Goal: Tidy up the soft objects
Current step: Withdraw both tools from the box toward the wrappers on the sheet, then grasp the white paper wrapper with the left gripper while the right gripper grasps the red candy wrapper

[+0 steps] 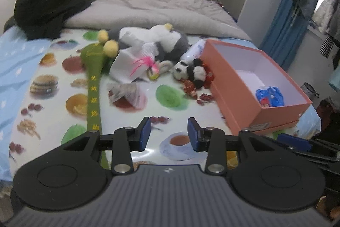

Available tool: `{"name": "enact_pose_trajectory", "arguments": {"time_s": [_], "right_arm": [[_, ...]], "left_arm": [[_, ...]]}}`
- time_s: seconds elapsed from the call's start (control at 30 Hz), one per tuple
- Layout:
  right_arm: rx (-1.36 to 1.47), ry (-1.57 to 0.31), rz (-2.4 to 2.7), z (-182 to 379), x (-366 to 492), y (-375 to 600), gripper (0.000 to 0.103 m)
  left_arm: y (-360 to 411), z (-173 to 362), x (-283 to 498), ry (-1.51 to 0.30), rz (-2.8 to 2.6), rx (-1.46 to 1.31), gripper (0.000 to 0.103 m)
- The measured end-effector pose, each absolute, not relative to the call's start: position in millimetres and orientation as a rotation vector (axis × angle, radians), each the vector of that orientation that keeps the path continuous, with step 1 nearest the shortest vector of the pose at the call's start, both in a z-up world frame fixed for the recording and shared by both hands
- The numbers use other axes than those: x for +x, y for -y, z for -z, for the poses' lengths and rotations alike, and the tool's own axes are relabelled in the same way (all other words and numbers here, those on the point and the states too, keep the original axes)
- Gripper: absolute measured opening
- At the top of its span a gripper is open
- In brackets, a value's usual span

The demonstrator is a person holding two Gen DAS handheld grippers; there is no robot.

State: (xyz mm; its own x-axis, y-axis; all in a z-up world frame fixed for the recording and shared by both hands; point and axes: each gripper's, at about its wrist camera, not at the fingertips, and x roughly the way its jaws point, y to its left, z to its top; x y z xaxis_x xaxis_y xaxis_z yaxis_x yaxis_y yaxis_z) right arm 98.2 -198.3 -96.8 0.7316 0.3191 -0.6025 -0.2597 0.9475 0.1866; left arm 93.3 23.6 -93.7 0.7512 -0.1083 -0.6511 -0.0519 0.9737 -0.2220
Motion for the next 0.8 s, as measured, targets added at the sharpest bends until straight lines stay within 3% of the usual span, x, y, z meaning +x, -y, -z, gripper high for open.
{"name": "enact_pose_trajectory", "arguments": {"time_s": [0.3,0.8], "right_arm": [[0.036,-0.726,-0.359,130.5,148.2,168.7,0.053],[-0.003,-0.791,-0.353,176.7,245.7,138.2,0.053]], "left_arm": [[-46.9,143.0,144.5,-0.787,-0.041,-0.224,0.045],[-70.8,185.7,247.1,-0.814,-0.098,-0.15,0.065]]}}
